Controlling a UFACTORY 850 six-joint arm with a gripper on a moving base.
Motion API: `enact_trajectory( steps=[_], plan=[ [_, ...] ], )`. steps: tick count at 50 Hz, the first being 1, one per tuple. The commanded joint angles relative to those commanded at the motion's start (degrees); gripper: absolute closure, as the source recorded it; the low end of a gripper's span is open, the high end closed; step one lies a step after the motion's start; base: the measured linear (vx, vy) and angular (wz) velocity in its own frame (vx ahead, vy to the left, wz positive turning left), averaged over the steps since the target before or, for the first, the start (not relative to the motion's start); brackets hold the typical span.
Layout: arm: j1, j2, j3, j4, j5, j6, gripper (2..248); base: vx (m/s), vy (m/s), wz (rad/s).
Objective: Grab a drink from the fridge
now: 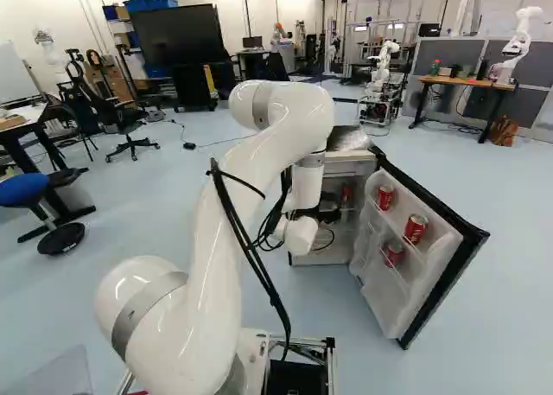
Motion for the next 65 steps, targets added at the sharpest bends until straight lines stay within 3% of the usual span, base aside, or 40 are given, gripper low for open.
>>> enact_trajectory(
  steps=[36,65],
  plan=[
    [0.4,-5.7,-7.1,0.0,0.0,0.0,3,0.000,0.000,0.000],
    [1.0,-11.0,-17.1,0.0,0.0,0.0,3,0.000,0.000,0.000]
  ],
)
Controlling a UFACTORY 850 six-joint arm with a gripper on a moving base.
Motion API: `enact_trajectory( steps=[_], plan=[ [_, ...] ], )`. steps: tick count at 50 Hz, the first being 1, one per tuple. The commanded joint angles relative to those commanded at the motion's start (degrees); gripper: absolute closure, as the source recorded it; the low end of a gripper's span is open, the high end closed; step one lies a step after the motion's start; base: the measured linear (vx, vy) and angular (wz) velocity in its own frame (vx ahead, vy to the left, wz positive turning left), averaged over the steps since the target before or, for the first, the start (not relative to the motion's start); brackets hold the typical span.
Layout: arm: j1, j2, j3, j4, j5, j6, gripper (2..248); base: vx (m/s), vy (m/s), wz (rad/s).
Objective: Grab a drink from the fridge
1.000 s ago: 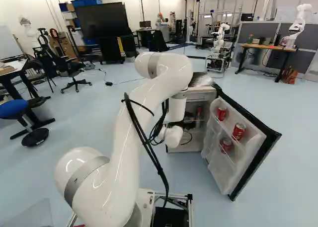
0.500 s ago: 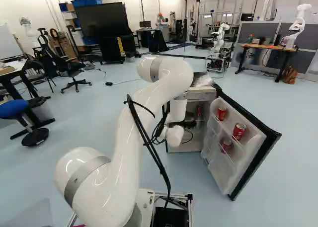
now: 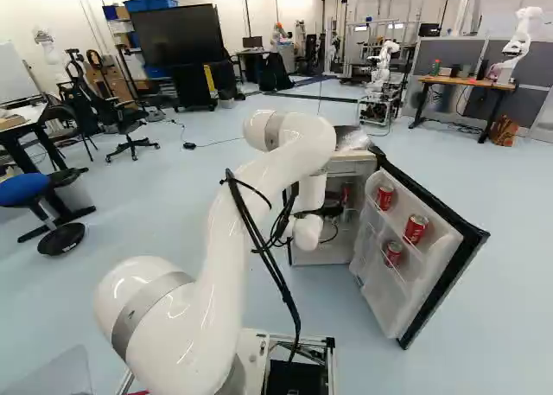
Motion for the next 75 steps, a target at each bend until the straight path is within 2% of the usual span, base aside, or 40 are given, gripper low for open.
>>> enact_trajectory(
  steps=[37,54,75],
  plan=[
    [0.7,-8.1,-14.9,0.0,0.0,0.0,3,0.000,0.000,0.000],
    [0.9,-10.8,-19.6,0.2,0.0,0.0,3,0.000,0.000,0.000],
    [0.9,-13.5,-24.4,2.0,-1.8,0.0,3,0.000,0.000,0.000]
  ],
)
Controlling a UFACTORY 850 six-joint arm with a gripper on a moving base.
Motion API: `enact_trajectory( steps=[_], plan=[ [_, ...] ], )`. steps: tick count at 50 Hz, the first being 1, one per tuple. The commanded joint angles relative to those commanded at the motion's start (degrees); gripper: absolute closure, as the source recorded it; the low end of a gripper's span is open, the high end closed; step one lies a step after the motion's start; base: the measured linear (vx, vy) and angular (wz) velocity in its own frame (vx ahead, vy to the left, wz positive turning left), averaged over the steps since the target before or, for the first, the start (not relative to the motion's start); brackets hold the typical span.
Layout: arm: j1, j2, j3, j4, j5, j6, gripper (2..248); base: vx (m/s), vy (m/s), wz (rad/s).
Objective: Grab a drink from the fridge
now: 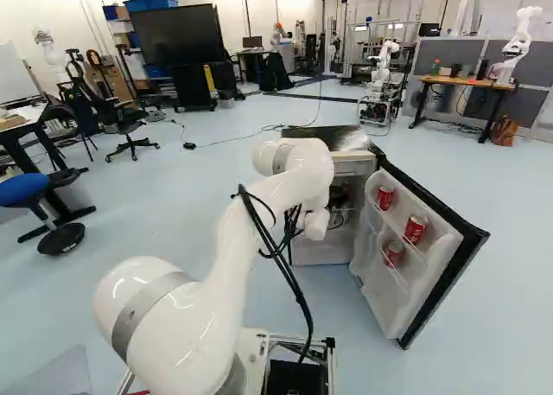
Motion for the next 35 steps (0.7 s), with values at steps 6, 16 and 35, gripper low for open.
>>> enact_trajectory(
  steps=[6,16,35],
  plan=[
    [0.0,-0.8,-1.4,0.6,-0.7,0.0,3,0.000,0.000,0.000],
    [0.0,-2.2,-3.9,1.6,-2.0,0.0,3,0.000,0.000,0.000],
    [0.0,-5.0,-8.7,3.5,-4.5,0.0,3,0.000,0.000,0.000]
  ],
)
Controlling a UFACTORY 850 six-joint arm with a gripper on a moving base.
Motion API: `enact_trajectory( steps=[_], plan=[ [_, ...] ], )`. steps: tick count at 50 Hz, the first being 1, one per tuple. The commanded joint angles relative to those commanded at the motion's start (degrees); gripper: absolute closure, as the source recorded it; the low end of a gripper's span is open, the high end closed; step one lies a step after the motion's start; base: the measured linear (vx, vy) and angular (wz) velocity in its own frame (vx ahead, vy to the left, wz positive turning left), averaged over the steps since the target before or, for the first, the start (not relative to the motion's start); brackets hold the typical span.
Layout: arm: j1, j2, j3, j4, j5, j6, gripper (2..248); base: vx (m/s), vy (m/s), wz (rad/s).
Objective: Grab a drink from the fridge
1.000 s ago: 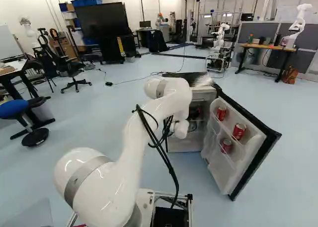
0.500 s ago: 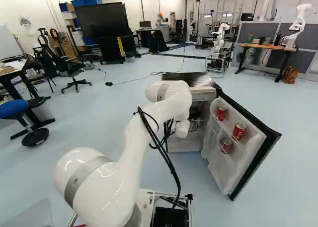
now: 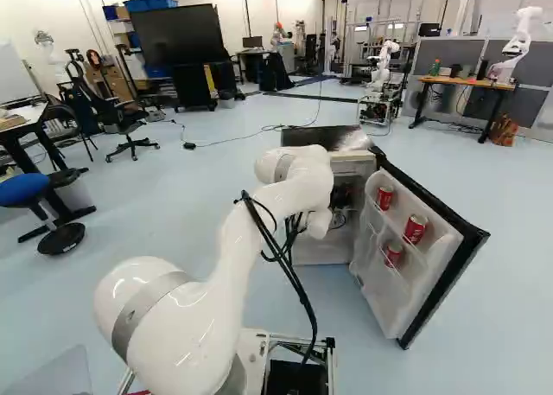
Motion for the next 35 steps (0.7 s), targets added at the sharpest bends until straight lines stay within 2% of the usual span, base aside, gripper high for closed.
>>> enact_trajectory(
  steps=[35],
  plan=[
    [0.2,-5.2,-9.0,2.8,-4.7,0.0,3,0.000,0.000,0.000]
  ],
)
